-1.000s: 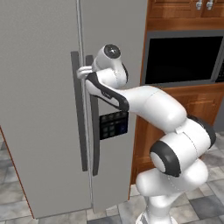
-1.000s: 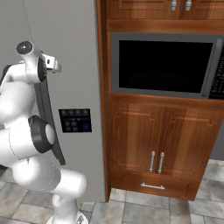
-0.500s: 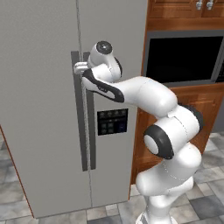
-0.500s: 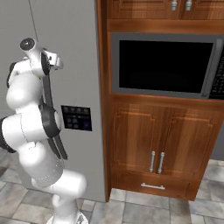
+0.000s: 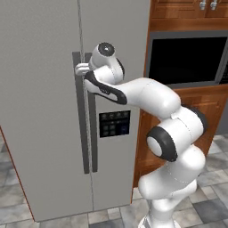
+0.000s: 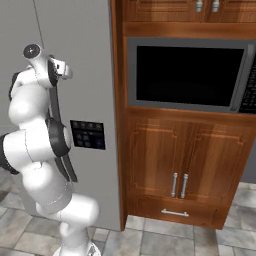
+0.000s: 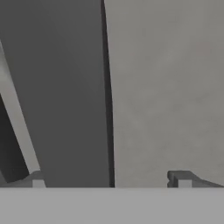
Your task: Take the bottled waters from the counter and place them in the freezer to freeze. Close the freezer door after placing the bottles.
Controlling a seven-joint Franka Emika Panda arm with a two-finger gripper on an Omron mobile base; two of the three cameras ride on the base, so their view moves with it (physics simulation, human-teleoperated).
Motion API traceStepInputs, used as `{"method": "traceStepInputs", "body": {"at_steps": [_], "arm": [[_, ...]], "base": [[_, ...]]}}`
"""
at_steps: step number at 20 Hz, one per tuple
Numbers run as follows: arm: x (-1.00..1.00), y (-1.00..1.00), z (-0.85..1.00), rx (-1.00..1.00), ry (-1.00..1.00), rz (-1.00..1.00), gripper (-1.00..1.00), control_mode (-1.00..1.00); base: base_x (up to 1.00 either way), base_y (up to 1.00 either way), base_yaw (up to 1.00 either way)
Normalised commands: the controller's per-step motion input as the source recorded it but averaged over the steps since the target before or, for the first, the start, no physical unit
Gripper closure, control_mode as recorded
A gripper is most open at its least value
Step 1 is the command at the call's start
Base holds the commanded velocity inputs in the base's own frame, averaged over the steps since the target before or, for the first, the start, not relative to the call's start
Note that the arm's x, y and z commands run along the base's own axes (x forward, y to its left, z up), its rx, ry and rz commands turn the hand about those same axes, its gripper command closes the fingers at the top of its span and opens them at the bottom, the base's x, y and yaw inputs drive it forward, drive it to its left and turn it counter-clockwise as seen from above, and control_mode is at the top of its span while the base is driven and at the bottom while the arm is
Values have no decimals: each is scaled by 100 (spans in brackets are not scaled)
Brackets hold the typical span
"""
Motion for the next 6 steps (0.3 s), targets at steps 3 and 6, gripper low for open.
{"method": "traceStepInputs", "body": {"at_steps": [3, 6], "arm": [[36, -11, 0, 0, 0, -3, -100, -100], [36, -9, 0, 0, 0, -3, -100, -100]], "base": [[0, 0, 0], [0, 0, 0]]}}
